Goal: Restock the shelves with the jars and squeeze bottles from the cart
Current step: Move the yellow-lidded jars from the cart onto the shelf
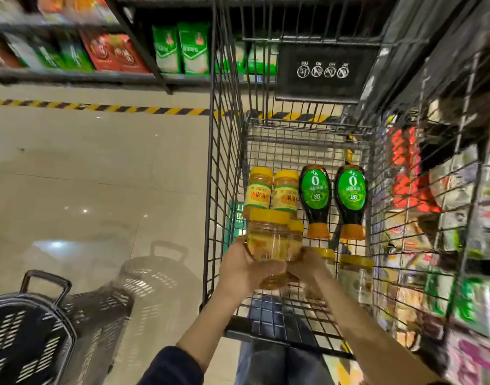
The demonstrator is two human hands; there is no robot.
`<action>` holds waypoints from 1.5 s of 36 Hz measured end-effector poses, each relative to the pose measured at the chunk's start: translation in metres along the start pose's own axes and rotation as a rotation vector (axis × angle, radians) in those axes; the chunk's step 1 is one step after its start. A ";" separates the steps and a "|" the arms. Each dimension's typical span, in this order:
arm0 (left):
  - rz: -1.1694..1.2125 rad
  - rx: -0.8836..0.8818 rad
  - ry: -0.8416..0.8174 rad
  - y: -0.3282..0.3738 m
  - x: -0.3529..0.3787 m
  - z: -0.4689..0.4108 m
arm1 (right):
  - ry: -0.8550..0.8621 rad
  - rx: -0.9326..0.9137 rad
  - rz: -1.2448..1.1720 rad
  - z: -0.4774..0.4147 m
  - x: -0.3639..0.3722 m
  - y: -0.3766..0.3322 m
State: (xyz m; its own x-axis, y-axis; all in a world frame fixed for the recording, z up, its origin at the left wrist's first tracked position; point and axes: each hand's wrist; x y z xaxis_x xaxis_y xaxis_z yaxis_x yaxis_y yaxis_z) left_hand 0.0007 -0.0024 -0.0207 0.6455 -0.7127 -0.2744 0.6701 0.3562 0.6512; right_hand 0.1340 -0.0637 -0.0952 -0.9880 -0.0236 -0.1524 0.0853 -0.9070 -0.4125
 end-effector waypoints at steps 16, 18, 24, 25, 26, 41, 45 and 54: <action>0.170 0.230 -0.051 0.108 -0.036 0.073 | 0.226 -0.347 -0.310 0.168 -0.107 -0.042; 0.130 0.292 -0.046 0.130 -0.040 0.083 | 0.272 -0.437 -0.306 0.195 -0.117 -0.049; 0.019 0.495 -0.053 0.198 -0.048 0.124 | 0.470 -0.615 -0.307 0.276 -0.140 -0.059; 0.005 0.528 -0.062 0.209 -0.048 0.129 | 0.503 -0.644 -0.310 0.290 -0.142 -0.059; -0.014 0.576 -0.067 0.219 -0.048 0.136 | 0.541 -0.664 -0.324 0.302 -0.145 -0.058; -0.183 1.120 -0.375 0.286 -0.015 0.247 | 1.227 -0.755 -0.512 0.487 -0.070 -0.007; -0.254 1.245 -0.491 0.285 0.010 0.289 | 1.407 -0.703 -0.590 0.532 -0.028 0.022; -0.304 1.447 -0.775 0.246 0.081 0.403 | 1.828 -0.469 -0.665 0.629 0.085 0.106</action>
State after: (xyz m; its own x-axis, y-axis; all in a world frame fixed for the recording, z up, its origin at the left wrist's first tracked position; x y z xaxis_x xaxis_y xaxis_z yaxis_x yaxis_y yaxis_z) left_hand 0.0697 -0.2159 0.4028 -0.0541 -0.9145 -0.4010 -0.4257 -0.3422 0.8376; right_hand -0.0215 -0.4259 0.4128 0.3764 0.8597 -0.3454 0.1491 -0.4242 -0.8932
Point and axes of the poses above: each hand's wrist, its own z-axis away from the middle knuckle, its own x-axis out of the palm, y = z × x, and after that the axes turned 7 degrees about -y, right-handed
